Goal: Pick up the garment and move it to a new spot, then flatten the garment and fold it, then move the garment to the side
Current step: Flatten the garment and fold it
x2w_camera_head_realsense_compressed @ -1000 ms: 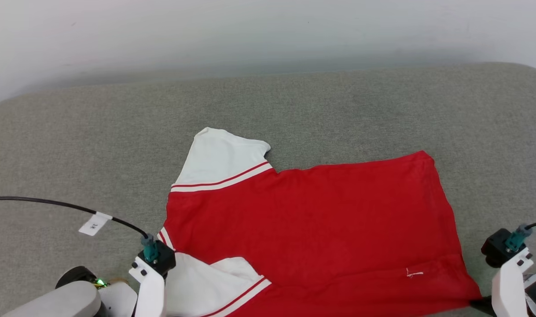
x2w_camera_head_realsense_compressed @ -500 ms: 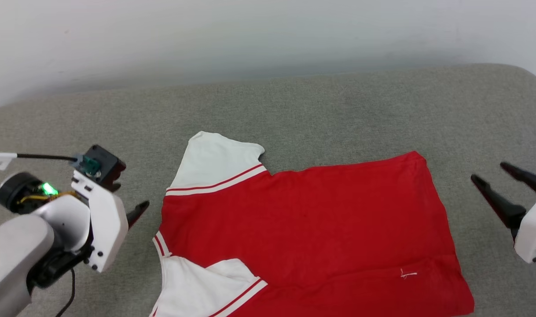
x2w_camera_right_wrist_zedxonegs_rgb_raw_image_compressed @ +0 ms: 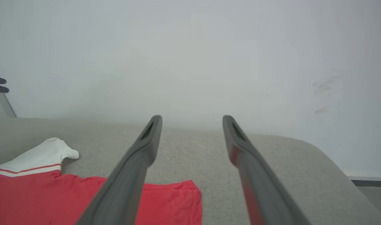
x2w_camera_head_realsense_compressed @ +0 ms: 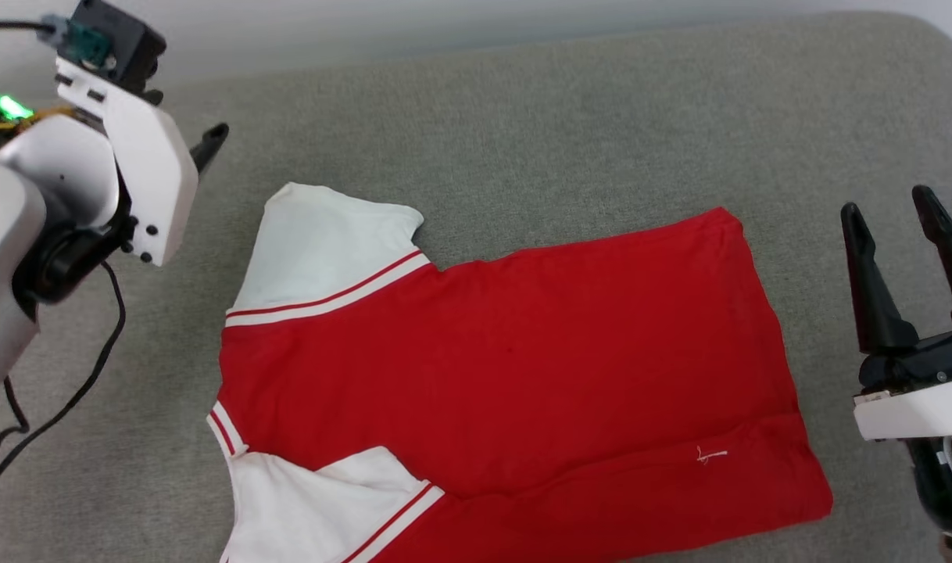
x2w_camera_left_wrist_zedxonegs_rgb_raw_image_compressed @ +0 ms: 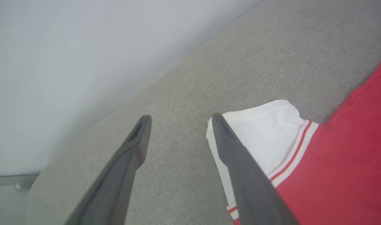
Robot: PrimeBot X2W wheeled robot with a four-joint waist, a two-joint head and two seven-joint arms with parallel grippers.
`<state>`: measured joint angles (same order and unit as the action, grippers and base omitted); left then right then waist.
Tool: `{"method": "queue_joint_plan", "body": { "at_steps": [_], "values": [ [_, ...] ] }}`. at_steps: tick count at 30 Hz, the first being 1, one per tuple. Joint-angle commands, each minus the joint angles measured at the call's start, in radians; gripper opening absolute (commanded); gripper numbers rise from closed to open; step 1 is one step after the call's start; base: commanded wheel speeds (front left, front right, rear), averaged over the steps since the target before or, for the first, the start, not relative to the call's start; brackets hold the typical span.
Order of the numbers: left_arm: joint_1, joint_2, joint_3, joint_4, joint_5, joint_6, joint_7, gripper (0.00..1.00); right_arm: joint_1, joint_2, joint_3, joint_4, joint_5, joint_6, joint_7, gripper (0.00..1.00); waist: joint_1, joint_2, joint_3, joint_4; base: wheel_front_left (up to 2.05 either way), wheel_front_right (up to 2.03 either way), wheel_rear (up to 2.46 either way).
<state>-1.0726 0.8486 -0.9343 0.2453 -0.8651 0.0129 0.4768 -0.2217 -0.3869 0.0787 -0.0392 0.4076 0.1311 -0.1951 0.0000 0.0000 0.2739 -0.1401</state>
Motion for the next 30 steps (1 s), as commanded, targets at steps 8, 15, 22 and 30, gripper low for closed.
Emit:
{"method": "queue_joint_plan", "body": {
  "at_steps": [8, 15, 22, 30],
  "values": [
    [-0.156, -0.024, -0.022, 0.075, -0.053, -0.038, 0.282, 1.00, 0.052, 0.139, -0.014, -0.109, -0.066, -0.001, -0.006, 1.00, 0.0000, 0.0000, 0.175, -0.073, 0.00, 0.00, 0.00],
    [-0.242, -0.024, -0.059, 0.078, -0.099, -0.054, 0.540, 1.00, 0.001, 0.152, 0.022, -0.090, -0.079, -0.001, -0.021, 1.00, 0.0000, 0.0000, 0.260, -0.115, 0.00, 0.00, 0.00],
    [-0.252, -0.018, -0.140, 0.058, -0.053, -0.077, 0.662, 1.00, -0.034, 0.143, 0.047, -0.040, -0.067, -0.001, -0.040, 1.00, 0.0000, 0.0000, 0.296, -0.128, 0.00, 0.00, 0.00],
    [-0.227, 0.000, -0.160, 0.065, -0.048, -0.099, 0.645, 0.00, -0.068, 0.116, 0.054, 0.012, -0.062, -0.001, -0.048, 1.00, 0.0000, 0.0000, 0.267, -0.124, 0.00, 0.00, 0.00]
  ]
}}
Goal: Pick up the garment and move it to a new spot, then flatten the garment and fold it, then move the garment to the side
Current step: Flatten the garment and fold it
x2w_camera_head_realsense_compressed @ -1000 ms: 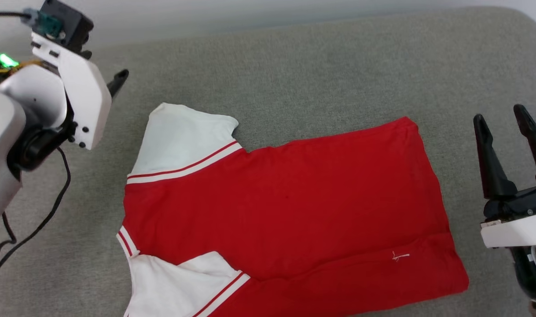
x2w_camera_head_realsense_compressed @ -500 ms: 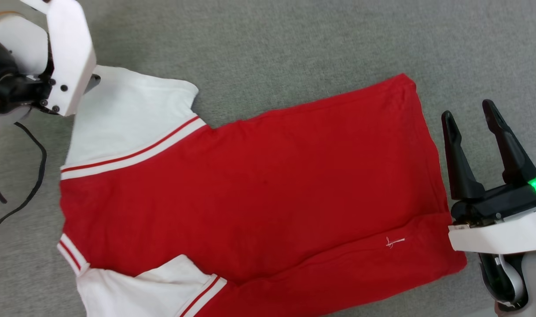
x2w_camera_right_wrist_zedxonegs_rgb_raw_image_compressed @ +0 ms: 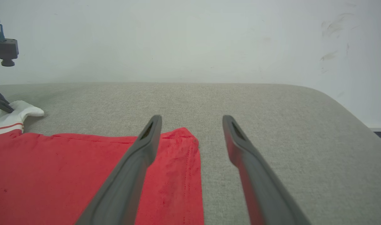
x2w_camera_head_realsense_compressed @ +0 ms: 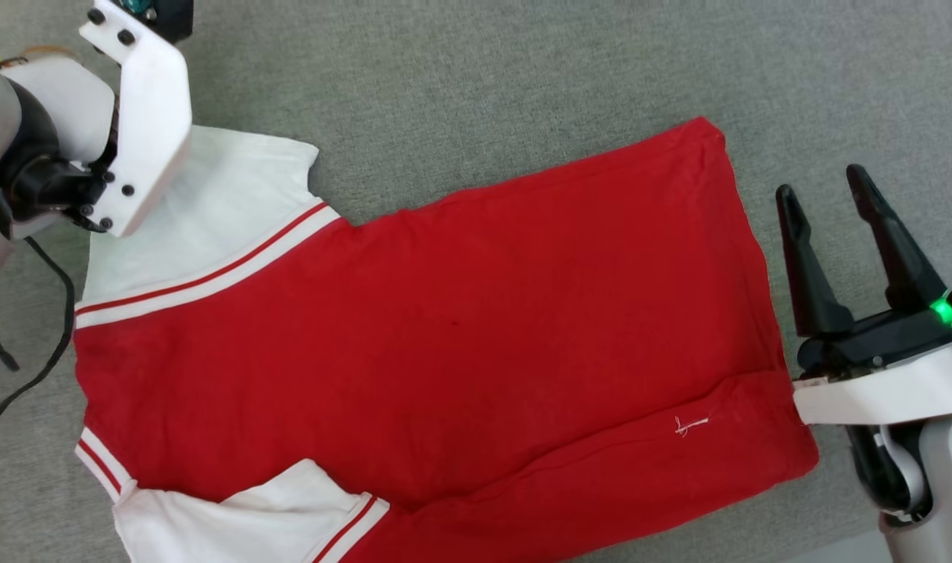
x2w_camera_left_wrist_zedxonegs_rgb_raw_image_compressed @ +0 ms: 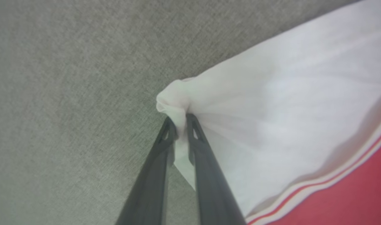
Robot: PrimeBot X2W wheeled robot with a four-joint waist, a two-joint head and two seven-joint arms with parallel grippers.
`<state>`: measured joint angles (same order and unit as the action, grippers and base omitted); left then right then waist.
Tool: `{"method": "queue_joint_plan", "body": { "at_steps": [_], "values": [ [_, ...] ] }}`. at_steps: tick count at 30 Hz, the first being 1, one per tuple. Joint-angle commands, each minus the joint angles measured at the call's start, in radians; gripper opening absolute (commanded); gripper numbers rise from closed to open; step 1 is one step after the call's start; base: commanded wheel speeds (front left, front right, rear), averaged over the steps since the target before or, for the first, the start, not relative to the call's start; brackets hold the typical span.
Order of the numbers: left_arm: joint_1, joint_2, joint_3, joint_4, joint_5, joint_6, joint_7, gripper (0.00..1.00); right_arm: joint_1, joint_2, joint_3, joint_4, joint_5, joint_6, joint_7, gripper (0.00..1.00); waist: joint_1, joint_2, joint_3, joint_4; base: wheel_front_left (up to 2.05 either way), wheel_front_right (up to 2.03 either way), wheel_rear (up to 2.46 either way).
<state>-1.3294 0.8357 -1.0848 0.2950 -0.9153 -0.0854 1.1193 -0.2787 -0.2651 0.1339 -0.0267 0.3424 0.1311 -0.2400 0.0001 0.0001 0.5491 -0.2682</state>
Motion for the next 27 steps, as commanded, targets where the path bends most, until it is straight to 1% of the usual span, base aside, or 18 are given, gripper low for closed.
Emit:
{"method": "queue_joint_plan", "body": {
  "at_steps": [1, 3, 7, 10, 13, 18, 23, 25, 27],
  "values": [
    [0.026, 0.010, -0.003, 0.014, -0.001, -0.002, -0.008, 0.00, -0.018, -0.011, -0.005, 0.002, 0.003, -0.001, -0.003, 1.00, -0.0001, -0.0001, -0.018, 0.008, 0.00, 0.00, 0.00],
    [0.026, 0.002, 0.008, 0.012, -0.010, -0.002, -0.033, 0.00, -0.030, -0.029, -0.008, -0.007, -0.010, -0.001, -0.003, 1.00, -0.0001, -0.0001, -0.042, 0.016, 0.00, 0.00, 0.00],
    [0.043, -0.014, 0.021, 0.001, -0.018, -0.007, -0.100, 0.00, -0.070, -0.091, -0.026, -0.030, -0.033, -0.001, 0.029, 1.00, -0.0001, -0.0001, -0.094, 0.041, 0.00, 0.00, 0.00],
    [0.061, -0.021, 0.016, -0.022, -0.014, -0.014, -0.142, 0.00, -0.107, -0.153, -0.031, -0.056, -0.045, -0.001, 0.104, 1.00, -0.0001, -0.0001, -0.127, 0.066, 0.00, 0.00, 0.00],
    [0.081, -0.036, 0.012, -0.051, -0.023, -0.022, -0.183, 0.00, -0.150, -0.252, 0.020, -0.062, 0.001, -0.001, 0.292, 1.00, -0.0001, -0.0001, -0.149, 0.092, 0.00, 0.00, 0.00],
    [0.097, -0.052, 0.000, -0.111, -0.016, -0.030, -0.230, 0.00, -0.250, -0.434, 0.137, -0.078, 0.147, -0.001, 0.627, 1.00, -0.0001, -0.0001, -0.157, 0.136, 0.00, 0.00, 0.00],
    [0.088, -0.060, -0.012, -0.153, -0.002, -0.036, -0.256, 0.00, -0.368, -0.565, 0.290, -0.055, 0.290, -0.001, 0.918, 1.00, -0.0001, -0.0001, -0.136, 0.177, 0.00, 0.00, 0.00],
    [0.078, -0.066, -0.015, -0.162, 0.006, -0.037, -0.268, 0.00, -0.425, -0.602, 0.354, -0.045, 0.335, -0.001, 1.021, 1.00, -0.0001, -0.0001, -0.124, 0.194, 0.00, 0.00, 0.00],
    [0.071, -0.075, -0.016, -0.171, 0.009, -0.038, -0.280, 0.00, -0.483, -0.625, 0.406, -0.020, 0.364, -0.001, 1.105, 1.00, -0.0001, -0.0001, -0.108, 0.213, 0.00, 0.00, 0.00]
  ]
}}
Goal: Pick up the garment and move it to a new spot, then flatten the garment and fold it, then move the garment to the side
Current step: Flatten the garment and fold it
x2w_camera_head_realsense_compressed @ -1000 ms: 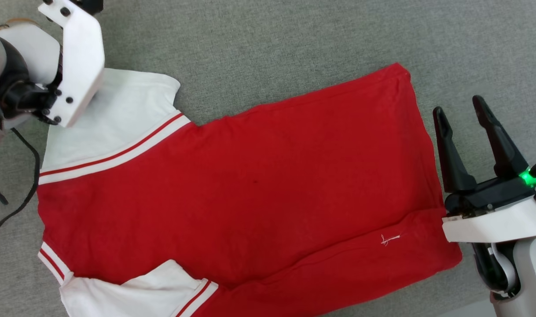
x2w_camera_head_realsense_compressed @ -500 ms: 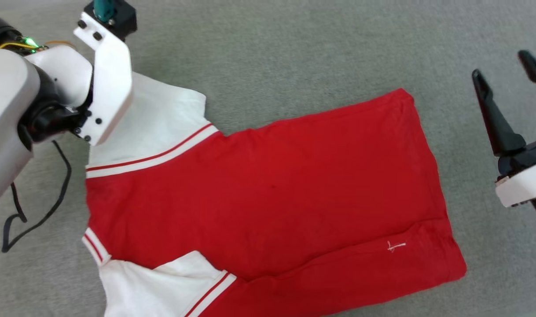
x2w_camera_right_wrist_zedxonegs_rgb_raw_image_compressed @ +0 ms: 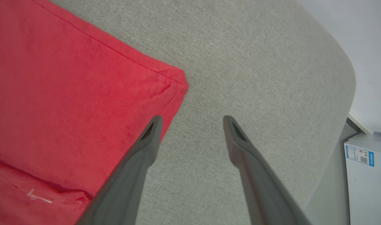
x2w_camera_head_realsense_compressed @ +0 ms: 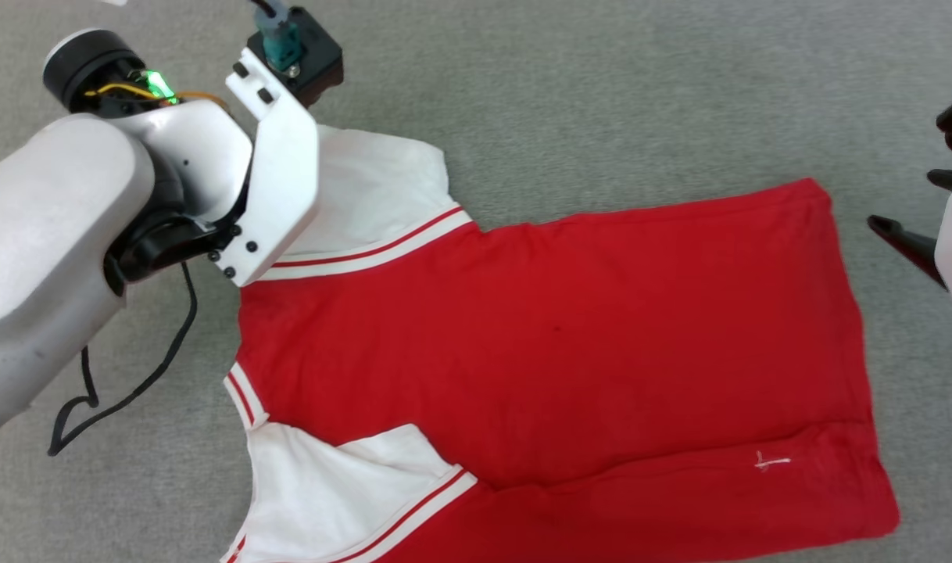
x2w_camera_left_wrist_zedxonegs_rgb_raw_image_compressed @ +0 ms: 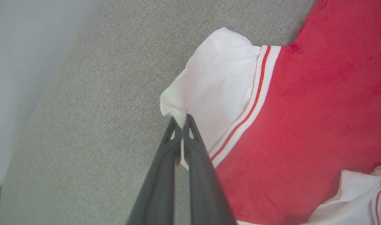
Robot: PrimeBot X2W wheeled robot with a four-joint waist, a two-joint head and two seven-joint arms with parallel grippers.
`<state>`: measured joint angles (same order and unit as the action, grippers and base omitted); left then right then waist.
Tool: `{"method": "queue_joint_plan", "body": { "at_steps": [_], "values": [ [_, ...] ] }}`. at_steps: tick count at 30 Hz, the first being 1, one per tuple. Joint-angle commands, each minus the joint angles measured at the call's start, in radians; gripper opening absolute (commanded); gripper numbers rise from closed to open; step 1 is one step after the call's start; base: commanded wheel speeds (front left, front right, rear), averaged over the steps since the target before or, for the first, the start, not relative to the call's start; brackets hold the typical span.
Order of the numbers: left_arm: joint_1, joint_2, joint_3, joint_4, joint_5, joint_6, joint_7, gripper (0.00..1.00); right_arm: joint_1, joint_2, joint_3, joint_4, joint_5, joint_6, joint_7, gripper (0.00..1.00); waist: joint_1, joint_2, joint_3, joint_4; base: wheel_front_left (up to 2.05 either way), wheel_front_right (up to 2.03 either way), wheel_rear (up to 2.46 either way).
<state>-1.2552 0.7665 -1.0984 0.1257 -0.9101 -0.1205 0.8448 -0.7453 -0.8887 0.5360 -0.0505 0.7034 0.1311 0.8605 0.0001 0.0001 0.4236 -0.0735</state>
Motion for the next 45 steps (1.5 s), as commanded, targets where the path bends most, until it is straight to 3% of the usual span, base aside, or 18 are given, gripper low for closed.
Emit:
{"method": "queue_joint_plan", "body": {
  "at_steps": [1, 6, 11, 21, 22, 23, 33, 45],
  "values": [
    [-0.008, -0.012, -0.005, -0.005, 0.008, -0.003, -0.012, 0.00, -0.042, -0.006, 0.028, 0.021, 0.017, -0.001, 0.041, 1.00, -0.0001, -0.0001, 0.026, 0.029, 0.00, 0.00, 0.00],
    [-0.026, -0.034, -0.016, -0.015, 0.023, -0.006, -0.038, 0.00, -0.143, 0.020, 0.100, 0.118, 0.063, -0.001, 0.184, 1.00, -0.0001, -0.0001, 0.063, 0.069, 0.00, 0.00, 0.00],
    [-0.048, -0.046, -0.023, -0.022, 0.027, -0.007, -0.058, 0.00, -0.180, 0.043, 0.132, 0.192, 0.071, -0.001, 0.228, 1.00, -0.0001, -0.0001, 0.094, 0.094, 0.00, 0.00, 0.00],
    [-0.067, -0.052, -0.048, 0.002, 0.023, -0.008, -0.109, 0.00, -0.106, 0.093, 0.259, 0.269, 0.116, 0.000, 0.180, 1.00, -0.0001, -0.0001, 0.129, 0.115, 0.00, 0.00, 0.00],
    [-0.065, -0.050, -0.051, 0.007, 0.021, -0.008, -0.114, 0.00, -0.108, 0.094, 0.270, 0.265, 0.117, 0.001, 0.167, 0.18, -0.0001, -0.0001, 0.125, 0.113, 0.00, 0.00, 0.00],
    [-0.062, -0.049, -0.055, 0.012, 0.019, -0.008, -0.119, 0.00, -0.114, 0.091, 0.276, 0.264, 0.117, 0.001, 0.150, 0.00, -0.0001, -0.0001, 0.119, 0.111, 0.00, 0.00, 0.00],
    [0.019, -0.038, -0.087, 0.056, -0.016, -0.008, -0.196, 0.00, -0.135, 0.062, 0.266, 0.297, 0.151, -0.001, -0.111, 0.00, -0.0001, -0.0001, -0.034, 0.092, 0.00, 0.00, 0.00],
    [0.184, -0.002, -0.122, -0.028, -0.051, 0.015, -0.266, 0.00, 0.059, -0.030, 0.286, 0.242, 0.198, -0.001, -0.343, 0.00, -0.0001, -0.0001, -0.228, 0.114, 0.00, 0.00, 0.00]
  ]
}}
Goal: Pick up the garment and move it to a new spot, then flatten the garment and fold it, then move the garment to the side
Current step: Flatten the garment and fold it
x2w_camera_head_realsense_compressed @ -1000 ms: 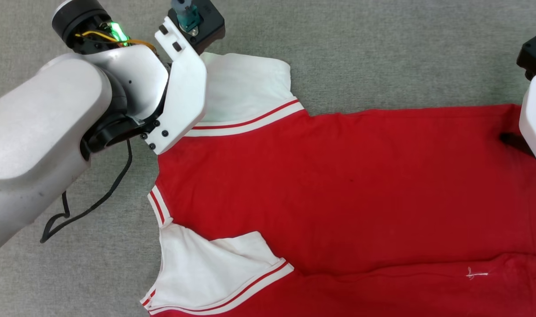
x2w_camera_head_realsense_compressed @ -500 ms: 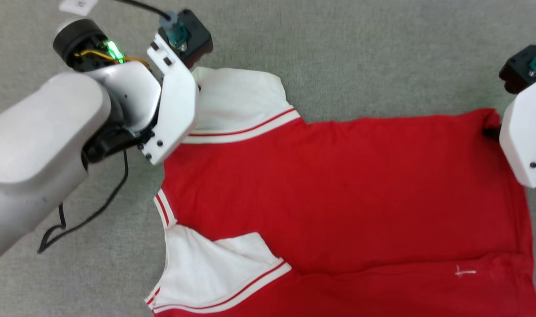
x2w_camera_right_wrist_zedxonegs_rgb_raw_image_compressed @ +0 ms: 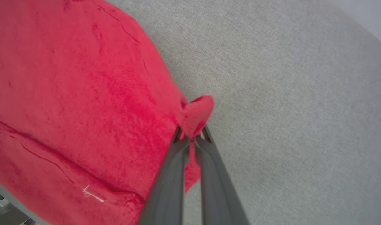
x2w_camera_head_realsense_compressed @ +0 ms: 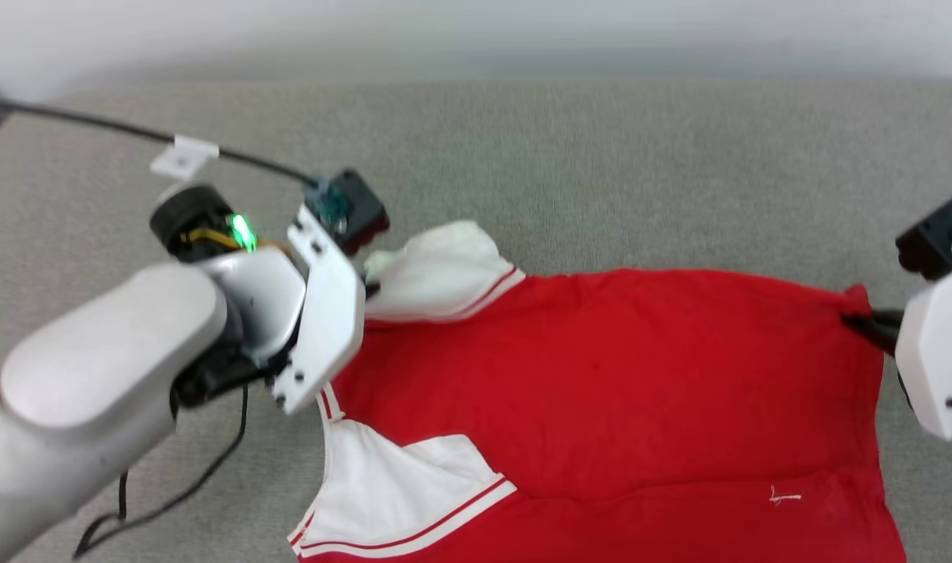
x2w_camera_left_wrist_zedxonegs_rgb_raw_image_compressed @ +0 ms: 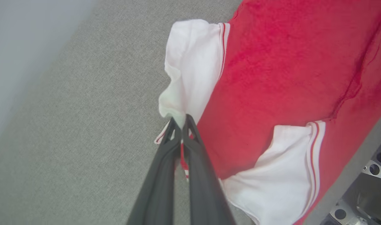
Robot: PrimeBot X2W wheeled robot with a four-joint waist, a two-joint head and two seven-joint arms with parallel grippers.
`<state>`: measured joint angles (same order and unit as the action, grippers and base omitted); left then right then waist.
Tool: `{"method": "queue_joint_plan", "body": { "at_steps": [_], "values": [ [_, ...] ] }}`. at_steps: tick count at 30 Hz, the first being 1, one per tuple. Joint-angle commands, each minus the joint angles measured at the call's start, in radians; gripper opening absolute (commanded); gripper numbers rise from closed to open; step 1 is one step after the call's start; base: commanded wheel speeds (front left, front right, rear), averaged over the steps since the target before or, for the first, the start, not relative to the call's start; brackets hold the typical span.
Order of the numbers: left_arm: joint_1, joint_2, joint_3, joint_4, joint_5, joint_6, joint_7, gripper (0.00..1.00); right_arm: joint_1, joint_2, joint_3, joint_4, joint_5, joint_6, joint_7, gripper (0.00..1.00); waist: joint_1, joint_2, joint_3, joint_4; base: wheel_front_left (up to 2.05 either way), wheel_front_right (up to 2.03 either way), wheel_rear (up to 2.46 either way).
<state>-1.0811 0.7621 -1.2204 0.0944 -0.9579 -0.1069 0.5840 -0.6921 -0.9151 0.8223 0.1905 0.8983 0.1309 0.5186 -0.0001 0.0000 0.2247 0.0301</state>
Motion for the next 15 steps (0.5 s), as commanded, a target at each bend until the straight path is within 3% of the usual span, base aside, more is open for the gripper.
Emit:
{"method": "queue_joint_plan", "body": {
  "at_steps": [1, 15],
  "values": [
    [0.024, 0.010, -0.005, -0.014, -0.003, 0.005, -0.004, 0.00, 0.025, -0.013, -0.002, -0.008, 0.008, 0.000, -0.008, 0.00, 0.0001, 0.0000, -0.040, 0.013, 0.00, 0.00, 0.00],
    [0.304, 0.130, -0.051, -0.204, -0.004, 0.065, 0.050, 0.00, 0.295, -0.071, -0.024, -0.048, 0.035, -0.001, -0.045, 0.00, 0.0001, 0.0000, -0.142, 0.024, 0.00, 0.00, 0.00]
  ]
}}
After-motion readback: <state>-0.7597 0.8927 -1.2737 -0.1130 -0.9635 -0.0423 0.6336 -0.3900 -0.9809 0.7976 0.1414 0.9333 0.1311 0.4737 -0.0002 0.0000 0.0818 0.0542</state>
